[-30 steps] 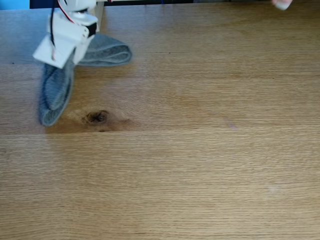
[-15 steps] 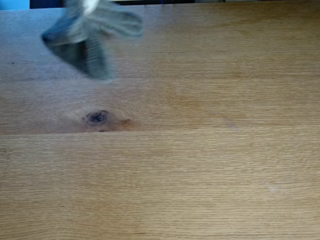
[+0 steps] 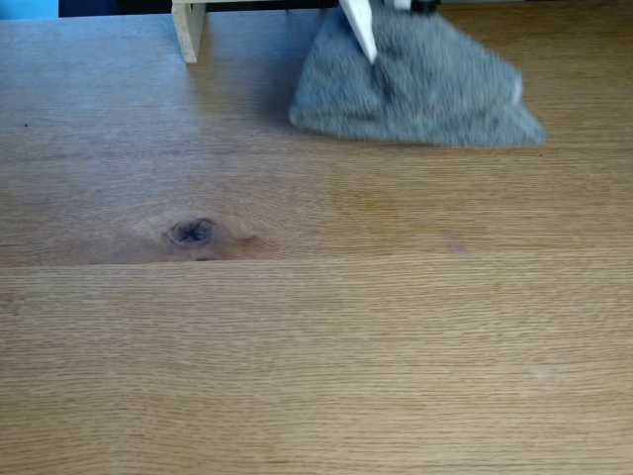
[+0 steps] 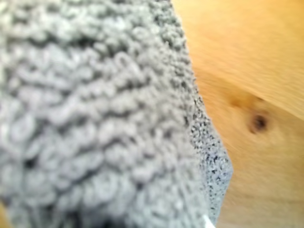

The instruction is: Clean the area in front of the robot

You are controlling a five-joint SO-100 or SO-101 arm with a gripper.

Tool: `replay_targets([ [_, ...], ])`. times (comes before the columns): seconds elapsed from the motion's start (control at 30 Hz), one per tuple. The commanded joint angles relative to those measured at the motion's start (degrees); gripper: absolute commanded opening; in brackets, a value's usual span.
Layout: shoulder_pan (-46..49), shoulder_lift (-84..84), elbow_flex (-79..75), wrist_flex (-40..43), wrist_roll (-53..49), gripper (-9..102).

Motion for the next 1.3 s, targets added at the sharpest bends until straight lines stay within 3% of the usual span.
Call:
replay_targets([
  [0.0, -0.62, -8.35, -1.85, -11.34, 0.18, 0],
  [0.17, -1.23, -18.46, -2.20, -27.77, 1.05, 0],
  [0.57, -9.40, -32.78, -2.20, -35.51, 2.99, 0],
  [0.8, -8.88, -42.98, -2.81, -50.54, 7.21, 0],
  [0.87, -9.49, -45.18, -5.54, -49.83, 7.56, 0],
  [1.03, -10.90, -49.48, -17.75, -38.58, 11.69, 0],
  [1.27, -12.83, -59.68, -29.44, -37.71, 8.96, 0],
])
